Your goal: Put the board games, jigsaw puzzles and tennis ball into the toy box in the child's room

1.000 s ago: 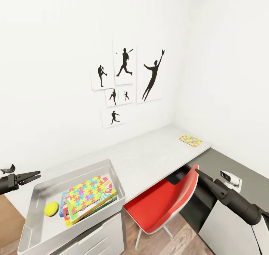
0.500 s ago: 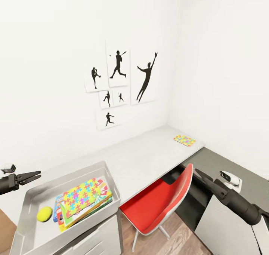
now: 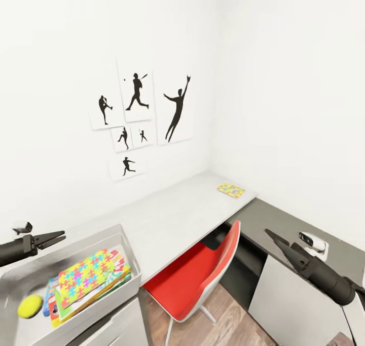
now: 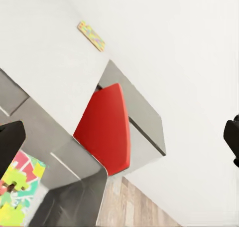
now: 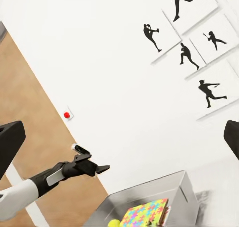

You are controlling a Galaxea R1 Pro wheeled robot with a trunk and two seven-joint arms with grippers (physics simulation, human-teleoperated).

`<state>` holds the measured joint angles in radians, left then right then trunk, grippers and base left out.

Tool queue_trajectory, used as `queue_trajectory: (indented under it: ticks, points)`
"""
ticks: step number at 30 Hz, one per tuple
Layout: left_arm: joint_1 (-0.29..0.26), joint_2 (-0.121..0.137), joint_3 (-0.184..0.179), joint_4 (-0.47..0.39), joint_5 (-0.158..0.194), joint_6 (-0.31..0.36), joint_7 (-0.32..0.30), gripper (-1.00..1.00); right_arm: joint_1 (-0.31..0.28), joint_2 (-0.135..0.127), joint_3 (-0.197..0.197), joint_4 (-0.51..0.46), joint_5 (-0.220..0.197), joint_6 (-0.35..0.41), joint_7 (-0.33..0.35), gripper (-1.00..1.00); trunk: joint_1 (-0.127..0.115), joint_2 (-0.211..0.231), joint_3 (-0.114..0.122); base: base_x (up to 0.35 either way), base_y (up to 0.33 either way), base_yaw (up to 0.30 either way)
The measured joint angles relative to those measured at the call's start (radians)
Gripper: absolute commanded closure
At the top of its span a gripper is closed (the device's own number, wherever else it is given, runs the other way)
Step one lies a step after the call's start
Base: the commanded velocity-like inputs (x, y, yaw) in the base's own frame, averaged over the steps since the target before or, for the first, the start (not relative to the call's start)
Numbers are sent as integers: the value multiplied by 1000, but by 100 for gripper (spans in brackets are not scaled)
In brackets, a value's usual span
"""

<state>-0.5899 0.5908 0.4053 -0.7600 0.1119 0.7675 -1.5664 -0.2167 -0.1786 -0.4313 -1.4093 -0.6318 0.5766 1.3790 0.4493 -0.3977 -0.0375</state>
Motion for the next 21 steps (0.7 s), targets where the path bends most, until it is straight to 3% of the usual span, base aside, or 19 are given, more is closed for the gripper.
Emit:
queue_trajectory:
  ticks: [5, 13, 16, 21]
  points:
    - [-10, -34, -2, -82, 0, 56, 0, -100, -1, 2, 2, 0, 2, 6, -29, -100, 0, 0, 7, 0, -316, -184]
    - [-15, -94, -15, -290, -7, 179, 0, -100, -26, 0, 36, -8, 57, 89, -191, -100, 0, 0, 17, 28, -336, -182]
    - [-18, -125, -28, -386, -10, 223, 0, -100, -122, 5, 72, -10, 79, 220, -328, -100, 0, -1, 21, 100, -330, -165]
    - [-28, -159, -48, -450, -11, 248, 0, -100, -269, 10, 136, -6, 84, 360, -518, -100, 0, -1, 27, 148, -308, -157]
